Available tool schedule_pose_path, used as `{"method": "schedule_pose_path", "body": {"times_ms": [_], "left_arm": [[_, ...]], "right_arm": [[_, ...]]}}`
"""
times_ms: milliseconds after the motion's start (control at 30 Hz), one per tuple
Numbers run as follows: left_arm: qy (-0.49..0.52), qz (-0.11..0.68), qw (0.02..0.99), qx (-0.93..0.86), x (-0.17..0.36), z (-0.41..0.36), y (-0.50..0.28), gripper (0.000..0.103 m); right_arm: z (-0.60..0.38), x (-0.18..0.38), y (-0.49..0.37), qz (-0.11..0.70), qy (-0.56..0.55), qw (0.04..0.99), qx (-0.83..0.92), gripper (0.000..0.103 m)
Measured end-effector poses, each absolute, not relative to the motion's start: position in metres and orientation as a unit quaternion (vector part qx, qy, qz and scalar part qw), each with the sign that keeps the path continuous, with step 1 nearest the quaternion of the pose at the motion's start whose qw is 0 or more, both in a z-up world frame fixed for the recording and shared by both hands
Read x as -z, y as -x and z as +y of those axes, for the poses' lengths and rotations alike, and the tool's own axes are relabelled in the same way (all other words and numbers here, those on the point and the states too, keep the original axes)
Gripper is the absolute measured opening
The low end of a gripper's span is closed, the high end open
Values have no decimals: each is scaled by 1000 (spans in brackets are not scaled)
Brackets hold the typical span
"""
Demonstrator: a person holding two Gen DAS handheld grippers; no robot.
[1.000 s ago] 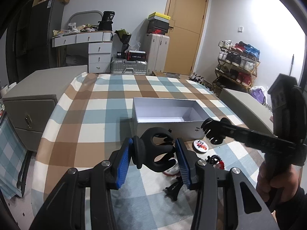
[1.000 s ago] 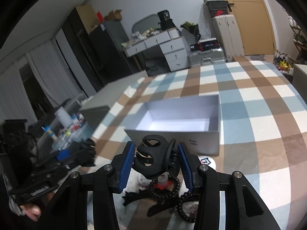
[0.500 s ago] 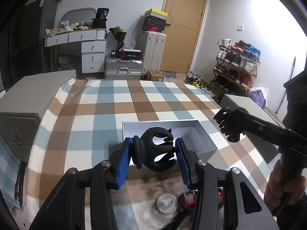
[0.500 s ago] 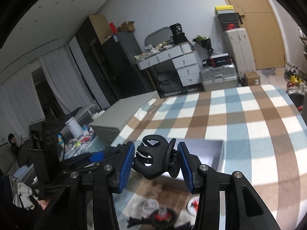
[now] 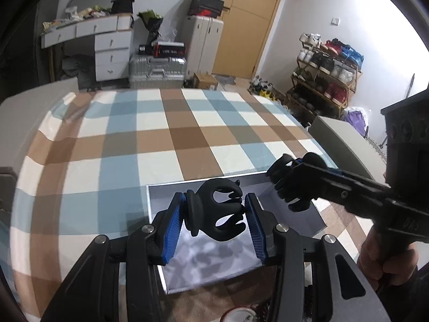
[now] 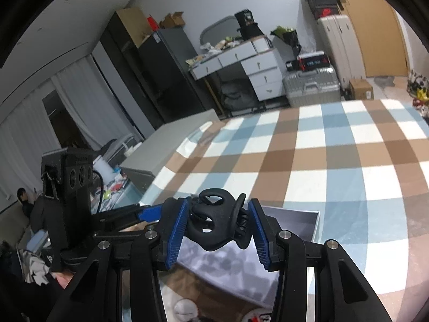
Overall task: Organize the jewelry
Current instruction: 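Carry both black claw clips into the grey box and open both grippers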
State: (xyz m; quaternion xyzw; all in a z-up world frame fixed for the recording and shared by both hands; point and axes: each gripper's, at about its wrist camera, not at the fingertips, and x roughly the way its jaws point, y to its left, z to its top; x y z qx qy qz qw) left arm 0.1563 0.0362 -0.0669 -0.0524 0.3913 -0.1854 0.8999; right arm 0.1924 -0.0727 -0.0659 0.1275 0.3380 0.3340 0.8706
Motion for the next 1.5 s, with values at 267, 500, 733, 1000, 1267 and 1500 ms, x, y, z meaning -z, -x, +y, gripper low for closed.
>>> {"method": "schedule_pose_path", "body": {"times_ms": [267, 500, 733, 1000, 1267, 1500], "left_arm": [[28, 418, 885, 205, 76, 22, -163, 40], [29, 425, 877, 221, 77, 19, -168, 40], [40, 419, 876, 236, 77, 24, -172, 48], [44, 371, 902, 217, 58, 34, -159, 82], [55, 329, 929, 161, 45, 53, -128, 82], [38, 303, 947, 102, 44, 53, -105, 82]], "right_arm": [[-72, 84, -203, 365, -110, 870, -314, 45], [-69, 91, -211, 386, -110, 864, -305, 45], [-68, 88, -213, 376, -111, 870, -300, 52], [-82, 70, -198, 334, -142, 881, -303, 80], [-103, 44, -165, 290, -139, 903, -284, 102], [-107, 35, -133, 260, -116, 922, -264, 103]]}}
